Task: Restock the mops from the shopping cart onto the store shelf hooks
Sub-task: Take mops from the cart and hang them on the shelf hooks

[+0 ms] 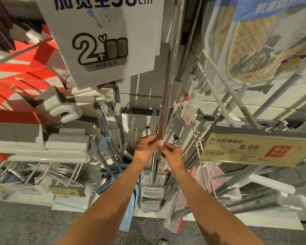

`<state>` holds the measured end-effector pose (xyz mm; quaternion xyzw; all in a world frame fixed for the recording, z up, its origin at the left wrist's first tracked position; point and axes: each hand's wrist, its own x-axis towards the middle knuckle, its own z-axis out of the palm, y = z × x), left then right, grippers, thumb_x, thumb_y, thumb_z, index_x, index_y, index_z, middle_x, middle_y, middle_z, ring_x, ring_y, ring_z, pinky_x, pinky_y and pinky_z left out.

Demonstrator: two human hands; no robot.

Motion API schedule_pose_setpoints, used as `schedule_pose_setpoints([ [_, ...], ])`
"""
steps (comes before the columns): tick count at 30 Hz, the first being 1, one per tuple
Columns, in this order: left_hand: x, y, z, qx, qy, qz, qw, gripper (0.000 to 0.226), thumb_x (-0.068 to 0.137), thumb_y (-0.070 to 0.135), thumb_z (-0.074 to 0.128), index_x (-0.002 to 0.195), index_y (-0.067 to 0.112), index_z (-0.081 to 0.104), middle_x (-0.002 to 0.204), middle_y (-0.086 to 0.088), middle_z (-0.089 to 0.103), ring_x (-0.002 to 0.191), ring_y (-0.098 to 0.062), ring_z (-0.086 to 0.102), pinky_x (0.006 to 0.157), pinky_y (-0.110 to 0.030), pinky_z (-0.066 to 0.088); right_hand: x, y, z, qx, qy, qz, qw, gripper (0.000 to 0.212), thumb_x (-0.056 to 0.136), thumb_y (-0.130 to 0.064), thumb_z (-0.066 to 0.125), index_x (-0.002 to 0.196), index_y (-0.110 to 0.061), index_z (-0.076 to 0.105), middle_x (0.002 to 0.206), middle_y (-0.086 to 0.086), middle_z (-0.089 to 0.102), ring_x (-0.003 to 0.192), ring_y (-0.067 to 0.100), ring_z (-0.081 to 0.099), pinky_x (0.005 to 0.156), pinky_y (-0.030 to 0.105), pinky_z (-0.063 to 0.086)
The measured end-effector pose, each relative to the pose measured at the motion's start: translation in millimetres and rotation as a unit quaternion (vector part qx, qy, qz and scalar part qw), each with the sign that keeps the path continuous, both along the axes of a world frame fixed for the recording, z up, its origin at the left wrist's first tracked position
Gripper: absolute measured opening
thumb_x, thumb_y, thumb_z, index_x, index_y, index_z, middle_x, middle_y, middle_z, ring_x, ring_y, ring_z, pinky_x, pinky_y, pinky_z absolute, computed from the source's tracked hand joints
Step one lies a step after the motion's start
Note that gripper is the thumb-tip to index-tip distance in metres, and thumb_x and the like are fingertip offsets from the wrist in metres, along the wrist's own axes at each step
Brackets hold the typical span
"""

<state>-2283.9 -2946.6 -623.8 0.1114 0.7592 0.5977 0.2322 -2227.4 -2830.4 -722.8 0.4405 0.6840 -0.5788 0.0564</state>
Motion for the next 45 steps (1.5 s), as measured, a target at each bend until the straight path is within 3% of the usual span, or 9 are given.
schedule_pose_setpoints([
  [5, 8.3, -4.0, 12.5, -0.006, 0.002, 0.002, 1.0, 0.026, 0.095, 0.001, 0.063, 0.118, 0.015, 0.065, 0.093, 0.016, 0.066, 0.078, 0.017, 0.063, 0.075, -0.003, 0.046, 8.6, -11.9, 37.2, -0.001, 0.061, -0.049, 0.997, 0.033, 0.09, -0.023, 0.069, 0.116, -0.003, 0.063, 0.112, 0.022, 0.068, 0.1, 0.038, 0.067, 0.088, 0.046, 0.059],
  [8, 12.7, -8.7, 15.9, 0.007, -0.006, 0.034, 0.999, 0.031, 0.096, 0.005, 0.065, 0.127, 0.002, 0.064, 0.108, 0.0, 0.069, 0.087, 0.003, 0.064, 0.089, -0.016, 0.051, 20.9, -23.4, 72.1, 0.0, 0.14, -0.062, 0.988, 0.024, 0.094, -0.024, 0.068, 0.114, -0.011, 0.068, 0.108, 0.006, 0.071, 0.106, 0.023, 0.065, 0.094, 0.034, 0.052],
  [12, 26.7, -21.0, 27.5, 0.004, -0.007, 0.052, 0.999, 0.035, 0.094, 0.017, 0.07, 0.126, 0.005, 0.066, 0.118, -0.007, 0.071, 0.107, -0.017, 0.067, 0.104, -0.037, 0.051, 39.7, -39.4, 82.6, -0.062, 0.136, -0.09, 0.985, 0.057, 0.078, -0.062, 0.069, 0.118, -0.022, 0.07, 0.117, 0.001, 0.072, 0.115, 0.022, 0.064, 0.108, 0.049, 0.046],
  [21, 79.0, -76.9, 63.7, -0.037, 0.084, 0.008, 0.996, 0.048, 0.1, 0.035, 0.058, 0.141, 0.01, 0.057, 0.138, -0.004, 0.061, 0.127, -0.015, 0.057, 0.101, -0.017, 0.04, 84.2, -93.6, 110.4, -0.17, 0.136, -0.081, 0.973, 0.06, 0.093, -0.064, 0.053, 0.138, -0.026, 0.057, 0.134, 0.002, 0.064, 0.125, 0.021, 0.058, 0.112, 0.048, 0.042],
  [26, 115.6, -118.7, 80.5, -0.047, 0.096, 0.033, 0.994, 0.048, 0.1, 0.041, 0.058, 0.141, 0.017, 0.058, 0.122, 0.001, 0.069, 0.106, -0.004, 0.067, 0.094, -0.029, 0.055, 117.6, -122.8, 142.1, -0.135, 0.196, -0.075, 0.968, 0.053, 0.094, -0.064, 0.05, 0.129, -0.026, 0.064, 0.125, 0.0, 0.068, 0.116, 0.019, 0.063, 0.107, 0.046, 0.047],
  [31, 158.8, -160.8, 108.1, -0.086, 0.159, 0.042, 0.983, 0.051, 0.098, 0.045, 0.057, 0.143, 0.021, 0.054, 0.087, 0.02, 0.057, 0.073, 0.011, 0.053, 0.066, -0.003, 0.041, 166.5, -158.1, 195.8, -0.055, 0.25, -0.038, 0.966, 0.039, 0.086, -0.074, 0.042, 0.114, -0.052, 0.057, 0.137, -0.01, 0.057, 0.132, 0.014, 0.048, 0.114, 0.045, 0.038],
  [36, 197.4, -203.6, 139.0, -0.158, 0.264, 0.027, 0.951, 0.064, 0.096, 0.054, 0.055, 0.15, 0.02, 0.047, 0.154, -0.003, 0.046, 0.134, -0.018, 0.05, 0.11, -0.033, 0.041, 217.0, -195.3, 239.2, 0.064, 0.269, 0.031, 0.961, 0.07, 0.089, -0.068, 0.041, 0.15, -0.034, 0.039, 0.158, -0.008, 0.036, 0.144, 0.011, 0.034, 0.119, 0.038, 0.029],
  [40, 230.4, -240.1, 163.4, -0.191, 0.301, 0.051, 0.933, 0.068, 0.095, 0.051, 0.061, 0.152, 0.019, 0.044, 0.159, -0.009, 0.038, 0.148, -0.025, 0.032, 0.118, -0.042, 0.031, 246.1, -216.4, 261.1, 0.17, 0.266, 0.119, 0.941, 0.064, 0.097, -0.059, 0.044, 0.155, -0.037, 0.028, 0.163, -0.013, 0.024, 0.149, 0.007, 0.022, 0.117, 0.028, 0.021],
  [45, 263.7, -291.4, 186.1, -0.222, 0.302, 0.109, 0.921, 0.071, 0.095, 0.053, 0.059, 0.155, 0.023, 0.036, 0.164, -0.008, 0.028, 0.152, -0.024, 0.023, 0.121, -0.048, 0.028, 258.0, -237.0, 293.7, 0.279, 0.284, 0.215, 0.892, 0.076, 0.092, -0.072, 0.036, 0.158, -0.038, 0.02, 0.166, -0.017, 0.011, 0.152, 0.003, 0.006, 0.124, 0.041, 0.017],
])
